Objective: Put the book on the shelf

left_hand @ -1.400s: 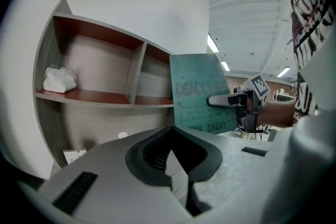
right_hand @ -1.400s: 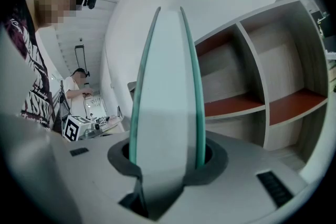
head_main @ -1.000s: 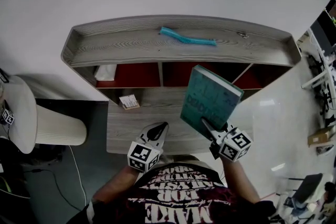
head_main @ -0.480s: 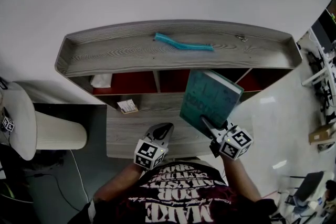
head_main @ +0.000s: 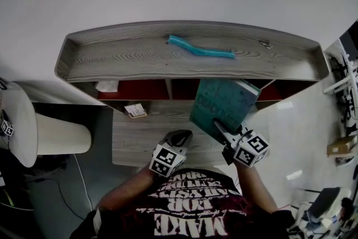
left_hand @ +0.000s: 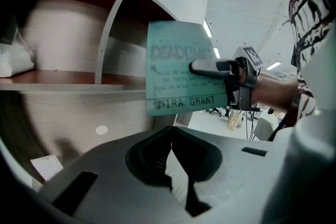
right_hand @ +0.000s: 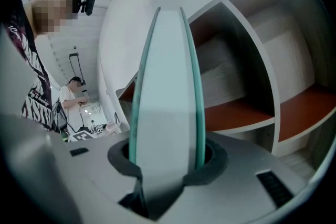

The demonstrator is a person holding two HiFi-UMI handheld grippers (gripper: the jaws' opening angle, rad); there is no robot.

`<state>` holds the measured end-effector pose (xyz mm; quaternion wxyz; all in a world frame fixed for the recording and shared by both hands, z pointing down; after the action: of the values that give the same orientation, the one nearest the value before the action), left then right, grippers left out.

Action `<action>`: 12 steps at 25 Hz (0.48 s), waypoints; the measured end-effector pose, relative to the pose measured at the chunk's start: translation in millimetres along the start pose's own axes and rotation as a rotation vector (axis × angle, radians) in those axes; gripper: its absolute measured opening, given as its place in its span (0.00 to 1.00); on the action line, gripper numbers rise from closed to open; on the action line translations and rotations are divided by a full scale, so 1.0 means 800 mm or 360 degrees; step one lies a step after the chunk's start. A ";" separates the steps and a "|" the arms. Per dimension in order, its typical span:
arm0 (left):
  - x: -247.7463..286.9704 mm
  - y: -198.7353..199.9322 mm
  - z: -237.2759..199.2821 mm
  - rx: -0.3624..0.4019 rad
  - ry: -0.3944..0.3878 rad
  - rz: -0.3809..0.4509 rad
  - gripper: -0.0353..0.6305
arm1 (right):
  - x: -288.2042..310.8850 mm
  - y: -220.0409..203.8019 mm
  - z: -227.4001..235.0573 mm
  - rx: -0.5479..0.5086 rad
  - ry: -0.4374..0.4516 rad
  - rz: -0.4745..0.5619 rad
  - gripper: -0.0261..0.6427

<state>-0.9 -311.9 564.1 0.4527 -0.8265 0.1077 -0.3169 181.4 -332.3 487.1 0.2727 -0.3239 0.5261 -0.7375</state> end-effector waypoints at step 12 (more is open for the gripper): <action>0.041 0.010 -0.012 0.0005 0.0020 -0.0034 0.06 | 0.032 0.000 0.016 0.0099 0.0111 -0.0005 0.29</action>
<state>19.6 -338.3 575.4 0.4500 -0.8248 0.1010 -0.3271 175.0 -358.8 494.7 0.2629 -0.2902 0.5117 -0.7647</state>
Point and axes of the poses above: the fingertips, and each gripper's own axes: x forward along the fingers, z to its right, y out of its top, the point moved 7 cm from there along -x, backward along the fingers, and after that the axes turned 11 degrees about -x, right-handed, at the moved point
